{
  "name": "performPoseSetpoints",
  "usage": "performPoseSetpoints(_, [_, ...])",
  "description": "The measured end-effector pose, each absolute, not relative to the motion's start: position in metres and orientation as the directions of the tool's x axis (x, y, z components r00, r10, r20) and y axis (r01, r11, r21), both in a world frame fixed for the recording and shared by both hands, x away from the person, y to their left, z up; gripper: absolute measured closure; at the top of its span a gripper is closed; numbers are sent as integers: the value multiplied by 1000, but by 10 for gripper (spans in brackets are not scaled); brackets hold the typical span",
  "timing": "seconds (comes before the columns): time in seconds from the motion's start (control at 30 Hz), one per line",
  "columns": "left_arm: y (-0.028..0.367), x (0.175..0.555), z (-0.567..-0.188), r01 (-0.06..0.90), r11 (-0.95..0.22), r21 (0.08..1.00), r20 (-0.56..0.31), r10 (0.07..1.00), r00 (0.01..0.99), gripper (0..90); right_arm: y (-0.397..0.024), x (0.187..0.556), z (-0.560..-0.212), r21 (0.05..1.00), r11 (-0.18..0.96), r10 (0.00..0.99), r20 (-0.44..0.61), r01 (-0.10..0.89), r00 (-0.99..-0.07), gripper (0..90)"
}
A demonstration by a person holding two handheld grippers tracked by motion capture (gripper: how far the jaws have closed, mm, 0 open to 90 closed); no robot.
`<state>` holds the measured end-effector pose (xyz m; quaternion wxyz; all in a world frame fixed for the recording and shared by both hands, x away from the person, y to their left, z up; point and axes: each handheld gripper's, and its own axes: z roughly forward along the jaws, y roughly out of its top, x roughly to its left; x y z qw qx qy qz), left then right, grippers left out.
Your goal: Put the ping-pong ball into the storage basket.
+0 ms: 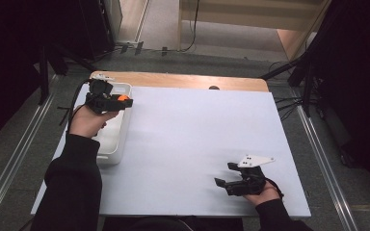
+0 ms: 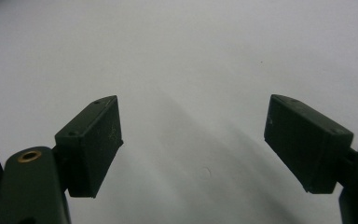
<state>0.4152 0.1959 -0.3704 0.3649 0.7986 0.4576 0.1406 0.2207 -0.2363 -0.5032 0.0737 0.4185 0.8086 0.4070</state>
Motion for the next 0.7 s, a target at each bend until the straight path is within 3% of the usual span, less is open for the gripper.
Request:
performPoseSetpoints(0.1, [199, 415, -369, 626, -318, 712, -74, 852, 518, 509, -236, 221, -503, 720, 320, 736, 221, 616, -640, 175])
performPoseSetpoints(0.7, [214, 424, -376, 668, -226, 709, -107, 901, 419, 508, -236, 221, -504, 718, 320, 737, 220, 617, -639, 175])
